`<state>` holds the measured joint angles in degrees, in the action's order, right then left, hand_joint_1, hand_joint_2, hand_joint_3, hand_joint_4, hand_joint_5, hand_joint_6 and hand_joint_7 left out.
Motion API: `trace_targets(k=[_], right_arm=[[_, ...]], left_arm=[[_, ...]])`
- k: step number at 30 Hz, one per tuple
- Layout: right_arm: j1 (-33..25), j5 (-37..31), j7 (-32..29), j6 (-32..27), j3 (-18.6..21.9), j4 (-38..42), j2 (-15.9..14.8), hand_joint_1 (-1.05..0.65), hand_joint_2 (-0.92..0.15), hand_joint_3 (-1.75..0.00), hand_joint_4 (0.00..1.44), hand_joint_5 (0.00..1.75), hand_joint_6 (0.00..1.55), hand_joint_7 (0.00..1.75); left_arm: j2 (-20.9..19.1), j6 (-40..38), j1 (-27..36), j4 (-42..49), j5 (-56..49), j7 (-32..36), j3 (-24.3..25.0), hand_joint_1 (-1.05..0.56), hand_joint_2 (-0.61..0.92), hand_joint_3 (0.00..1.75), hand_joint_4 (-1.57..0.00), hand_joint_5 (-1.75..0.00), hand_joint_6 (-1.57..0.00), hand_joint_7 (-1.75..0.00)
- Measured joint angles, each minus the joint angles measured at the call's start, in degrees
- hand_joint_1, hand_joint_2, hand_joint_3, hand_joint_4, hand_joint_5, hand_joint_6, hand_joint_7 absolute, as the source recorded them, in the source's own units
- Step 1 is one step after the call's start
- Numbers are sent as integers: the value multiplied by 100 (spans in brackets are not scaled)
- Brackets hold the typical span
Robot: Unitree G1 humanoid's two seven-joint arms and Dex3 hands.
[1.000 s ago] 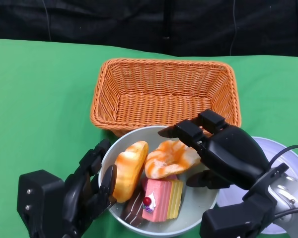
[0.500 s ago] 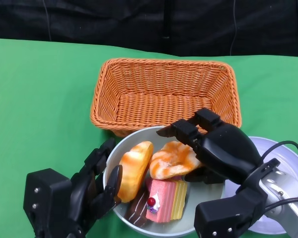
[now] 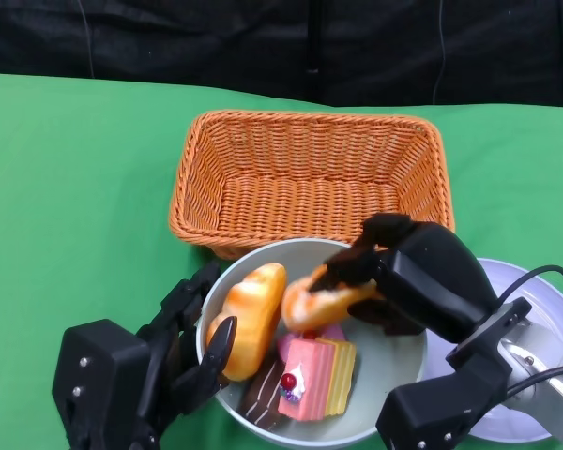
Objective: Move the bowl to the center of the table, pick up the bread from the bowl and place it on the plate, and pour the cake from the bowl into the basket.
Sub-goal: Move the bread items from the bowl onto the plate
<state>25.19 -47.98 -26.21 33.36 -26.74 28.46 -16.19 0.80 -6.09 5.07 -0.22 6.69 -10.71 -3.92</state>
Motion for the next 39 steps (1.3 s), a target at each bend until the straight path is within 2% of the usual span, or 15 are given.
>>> trace_targets(k=[2, 4, 5, 6, 9, 11, 14, 17, 23, 31, 33, 36, 39], right_arm=[[11, 6, -151, 121, -11, 79, 2, 29, 10, -173, 136, 133, 154, 56], [42, 14, -261, 193, -12, 124, 3, 30, 11, -174, 134, 140, 153, 62], [53, 15, -332, 238, -12, 155, 5, 31, 11, -174, 132, 150, 146, 83], [58, 15, -417, 293, -12, 188, 7, 31, 11, -175, 131, 153, 141, 95], [59, 15, -601, 394, -12, 252, 7, 31, 11, -175, 130, 157, 136, 108], [60, 18, -740, 512, -7, 257, 7, 38, 12, -175, 132, 163, 129, 134], [59, 15, -1106, 749, 48, 216, 3, 42, 14, -175, 134, 167, 124, 150], [60, 8, -1363, 878, 137, 191, 3, 43, 14, -175, 134, 168, 123, 153], [27, 42, -1477, 991, 374, -277, -7, 44, 12, -175, 136, 167, 123, 155], [-185, 277, -1315, 1033, 664, -809, -6, 53, 12, -175, 135, 166, 121, 154], [-284, 378, -1213, 1053, 736, -996, -4, 62, 14, -175, 136, 168, 123, 154], [-385, 568, -1130, 1111, 918, -1264, 5, 65, 14, -175, 136, 168, 124, 154], [-486, 680, -1116, 1142, 1143, -1481, 18, 54, 15, -175, 138, 164, 123, 152]], left_arm=[[-33, -29, 77, -90, 0, 43, 44, -64, 92, 49, -26, -32, -40, -13], [-43, -32, 104, -119, -1, 62, 80, -62, 92, 49, -27, -34, -40, -12], [-47, -21, 113, -129, -1, 73, 89, -63, 92, 50, -27, -35, -40, -11], [-49, 8, 133, -138, -1, 90, 93, -64, 92, 51, -27, -36, -39, -11], [-50, 58, 195, -158, -1, 102, 111, -64, 92, 51, -26, -37, -39, -10], [-59, 70, 271, -255, -12, 130, 121, -65, 92, 54, -23, -37, -39, -9], [-88, 124, 385, -461, -16, 136, 169, -64, 92, 55, -22, -38, -39, -9], [-105, 134, 449, -606, -15, 141, 210, -64, 92, 56, -22, -39, -39, -8], [-100, 137, 525, -625, -2, 142, 243, -65, 92, 56, -21, -41, -39, -7], [-98, 178, 537, -567, 29, 140, 268, -67, 92, 55, -19, -45, -39, -6], [-100, 190, 554, -578, 38, 139, 272, -67, 92, 55, -19, -47, -39, -6], [-128, 186, 620, -638, 63, 138, 308, -67, 92, 54, -17, -47, -40, -6], [-153, 172, 694, -725, 86, 134, 357, -68, 92, 52, -15, -47, -39, -5]])
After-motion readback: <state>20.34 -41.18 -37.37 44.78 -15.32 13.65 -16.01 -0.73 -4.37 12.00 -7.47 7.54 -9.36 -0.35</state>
